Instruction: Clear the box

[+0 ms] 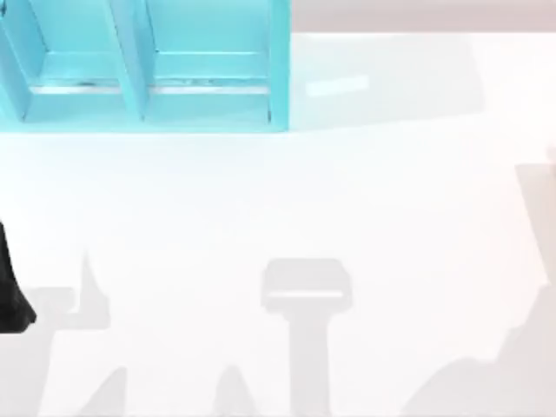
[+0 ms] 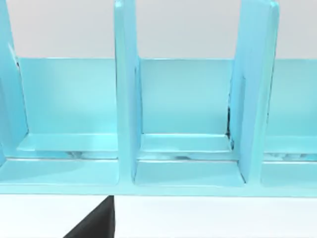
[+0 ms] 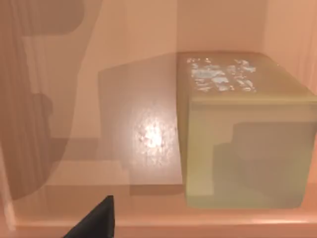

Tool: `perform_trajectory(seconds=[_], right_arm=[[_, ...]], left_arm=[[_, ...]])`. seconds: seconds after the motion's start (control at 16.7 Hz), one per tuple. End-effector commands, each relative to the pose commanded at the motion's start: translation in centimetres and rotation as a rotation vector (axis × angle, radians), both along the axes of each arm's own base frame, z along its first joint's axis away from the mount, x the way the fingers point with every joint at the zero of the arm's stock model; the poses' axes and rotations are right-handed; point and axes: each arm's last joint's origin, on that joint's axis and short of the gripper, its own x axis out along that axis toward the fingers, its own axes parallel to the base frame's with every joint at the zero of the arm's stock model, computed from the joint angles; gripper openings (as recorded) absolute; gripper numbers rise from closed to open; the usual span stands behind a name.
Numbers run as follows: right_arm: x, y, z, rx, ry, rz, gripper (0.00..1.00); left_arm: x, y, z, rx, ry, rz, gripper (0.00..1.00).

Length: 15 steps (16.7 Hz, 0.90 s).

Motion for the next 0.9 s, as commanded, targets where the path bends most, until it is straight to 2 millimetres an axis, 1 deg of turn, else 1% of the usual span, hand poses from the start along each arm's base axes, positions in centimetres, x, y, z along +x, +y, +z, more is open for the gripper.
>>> perform_trajectory(seconds=[0.3, 0.48, 0.6, 0.78, 0.9], right_arm=[[0.4, -0.3, -5.1, -0.015, -0.025, 0.000, 1.00], [0.0, -0.2, -8.0, -0.011, -0.018, 0.000, 1.00], [-0.1, -0.1, -8.6, -0.007, -0.011, 0.000, 1.00], [-0.1, -0.1, -8.6, -0.007, -0.011, 0.000, 1.00], [-0.1, -0.1, -8.6, -0.007, -0.011, 0.000, 0.85]], left_arm=[[0.0, 0.0, 0.0, 0.000, 0.000, 0.000, 1.00], [0.0, 0.0, 0.0, 0.000, 0.000, 0.000, 1.00], [0.0, 0.0, 0.0, 0.000, 0.000, 0.000, 1.00], [0.0, 0.0, 0.0, 0.000, 0.000, 0.000, 1.00], [0.0, 0.0, 0.0, 0.000, 0.000, 0.000, 1.00]])
